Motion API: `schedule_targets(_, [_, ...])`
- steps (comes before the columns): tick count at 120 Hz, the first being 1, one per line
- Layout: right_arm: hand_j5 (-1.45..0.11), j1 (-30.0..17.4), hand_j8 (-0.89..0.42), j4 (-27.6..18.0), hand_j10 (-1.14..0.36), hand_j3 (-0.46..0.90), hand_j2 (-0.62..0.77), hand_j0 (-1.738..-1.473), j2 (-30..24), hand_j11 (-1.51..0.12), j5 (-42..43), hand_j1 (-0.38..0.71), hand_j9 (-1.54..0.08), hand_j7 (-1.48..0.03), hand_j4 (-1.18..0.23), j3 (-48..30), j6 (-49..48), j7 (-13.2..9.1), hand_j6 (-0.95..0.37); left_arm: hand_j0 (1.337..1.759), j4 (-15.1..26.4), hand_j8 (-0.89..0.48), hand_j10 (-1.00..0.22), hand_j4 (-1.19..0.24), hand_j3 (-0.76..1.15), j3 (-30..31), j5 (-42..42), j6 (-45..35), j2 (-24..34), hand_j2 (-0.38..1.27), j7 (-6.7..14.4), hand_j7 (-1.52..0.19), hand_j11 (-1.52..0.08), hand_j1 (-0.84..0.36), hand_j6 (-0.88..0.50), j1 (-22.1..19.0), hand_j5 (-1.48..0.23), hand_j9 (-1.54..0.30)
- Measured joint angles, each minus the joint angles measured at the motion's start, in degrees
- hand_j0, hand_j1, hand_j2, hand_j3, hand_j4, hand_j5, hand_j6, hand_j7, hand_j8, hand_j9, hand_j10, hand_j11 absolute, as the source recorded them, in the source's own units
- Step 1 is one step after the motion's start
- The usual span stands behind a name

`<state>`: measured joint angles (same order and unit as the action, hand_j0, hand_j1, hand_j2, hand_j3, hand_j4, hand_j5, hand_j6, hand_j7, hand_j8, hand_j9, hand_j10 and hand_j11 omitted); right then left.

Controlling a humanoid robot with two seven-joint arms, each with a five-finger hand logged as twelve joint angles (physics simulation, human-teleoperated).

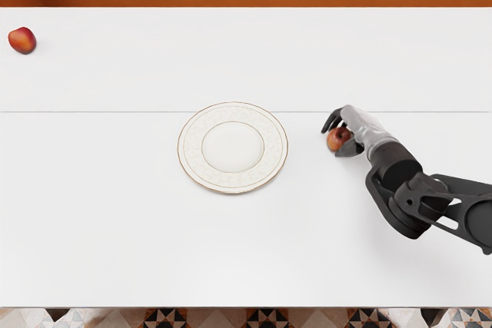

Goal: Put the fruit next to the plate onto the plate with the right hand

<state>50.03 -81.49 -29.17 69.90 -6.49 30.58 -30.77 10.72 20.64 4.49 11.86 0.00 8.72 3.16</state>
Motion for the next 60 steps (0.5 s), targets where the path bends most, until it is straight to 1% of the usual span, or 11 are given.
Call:
schedule_targets(8, [-0.85, 0.0, -0.39, 0.11, -0.59, 0.12, 0.01, -1.642, -0.01, -0.9, -0.23, 0.23, -0.88, -0.9, -0.72, 0.01, -0.03, 0.15, -0.46, 1.658, 0.0, -0.23, -0.23, -0.23, 0.0, 0.0, 0.0, 0.0, 0.0, 0.05, -0.01, -0.3, -0.3, 0.07, -0.23, 0.0, -0.3, -0.3])
schedule_targets(16, [-0.86, 0.0, -0.4, 0.42, -0.6, 0.19, -0.04, -1.625, 0.01, -0.9, -0.38, 0.22, -0.89, -0.9, -0.72, 0.01, -0.14, 0.32, -0.45, 1.658, 0.0, -0.23, -0.23, -0.23, 0.0, 0.0, 0.0, 0.0, 0.0, 0.05, -0.01, -0.3, -0.3, 0.07, -0.23, -0.03, -0.3, -0.3])
schedule_targets(22, [-0.86, 0.03, -0.4, 0.58, -0.61, 0.19, -0.08, -1.617, 0.0, -0.9, -0.49, 0.2, -0.89, -0.91, -0.73, 0.0, -0.29, 0.42, -0.45, 1.658, 0.0, -0.23, -0.23, -0.23, 0.0, 0.0, 0.0, 0.0, 0.0, 0.05, 0.0, -0.3, -0.3, 0.07, -0.23, 0.0, -0.3, -0.3])
schedule_targets(26, [-0.86, 0.08, -0.41, 0.64, -0.62, 0.17, -0.09, -1.619, -0.02, -0.91, -0.63, 0.19, -0.9, -0.91, -0.73, -0.01, -0.39, 0.55, -0.46, 1.658, 0.0, -0.23, -0.23, -0.23, 0.0, 0.0, 0.0, 0.0, 0.0, 0.05, -0.01, -0.3, -0.3, 0.07, -0.23, 0.0, -0.3, -0.3])
schedule_targets(31, [-0.87, 0.21, -0.42, 0.64, -0.63, 0.08, -0.06, -1.629, -0.05, -0.91, -0.92, 0.18, -0.9, -0.91, -0.73, -0.11, -0.65, 0.71, -0.47, 1.658, 0.0, -0.23, -0.23, -0.23, 0.0, 0.0, 0.0, 0.0, 0.0, 0.05, -0.01, -0.3, -0.3, 0.07, -0.23, 0.0, -0.3, -0.3])
schedule_targets(35, [-0.87, 0.34, -0.43, 0.56, -0.63, 0.01, -0.01, -1.643, -0.06, -0.92, -1.25, 0.18, -0.9, -0.91, -0.73, -0.24, -0.88, 0.81, -0.48, 1.658, 0.0, -0.23, -0.23, -0.23, 0.0, 0.0, 0.0, 0.0, 0.0, 0.05, -0.02, -0.3, -0.3, 0.07, -0.23, 0.0, -0.3, -0.3])
schedule_targets(36, [-0.87, 0.39, -0.43, 0.51, -0.63, -0.02, 0.01, -1.65, -0.07, -0.92, -1.33, 0.18, -0.91, -0.91, -0.73, -0.27, -0.93, 0.83, -0.49, 1.658, 0.0, -0.23, -0.23, -0.23, 0.0, 0.0, 0.0, 0.0, 0.0, 0.05, -0.02, -0.3, -0.3, 0.07, -0.23, 0.0, -0.3, -0.3])
schedule_targets(38, [-0.88, 0.53, -0.43, 0.35, -0.63, 0.0, 0.04, -1.65, -0.09, -0.92, -1.48, 0.19, -0.91, -0.92, -0.73, -0.33, -1.02, 0.86, -0.5, 1.658, 0.0, -0.23, -0.23, -0.23, 0.0, 0.0, 0.0, 0.0, 0.0, 0.05, -0.02, -0.3, -0.3, 0.07, -0.23, 0.0, -0.3, -0.3])
schedule_targets(46, [-0.89, 1.26, -0.46, -0.53, -0.66, 0.0, 0.14, -1.651, -0.3, -0.92, -2.44, 0.2, -0.92, -0.92, -0.72, -0.48, -1.28, 0.97, -0.54, 1.658, 0.0, -0.23, -0.23, -0.23, 0.0, 0.0, 0.0, 0.0, 0.0, 0.05, -0.01, -0.3, -0.3, 0.07, -0.23, 0.0, -0.3, -0.3])
schedule_targets(60, [-0.9, 2.68, -0.47, -2.38, -0.67, 0.0, 0.17, -1.651, -1.06, -0.93, -3.94, 0.2, -0.93, -0.92, -0.72, -0.84, -1.88, 1.07, -0.55, 1.658, 0.0, -0.23, -0.23, -0.23, 0.0, 0.0, 0.0, 0.0, 0.0, 0.05, -0.02, -0.3, -0.3, 0.07, -0.23, 0.0, -0.3, -0.3])
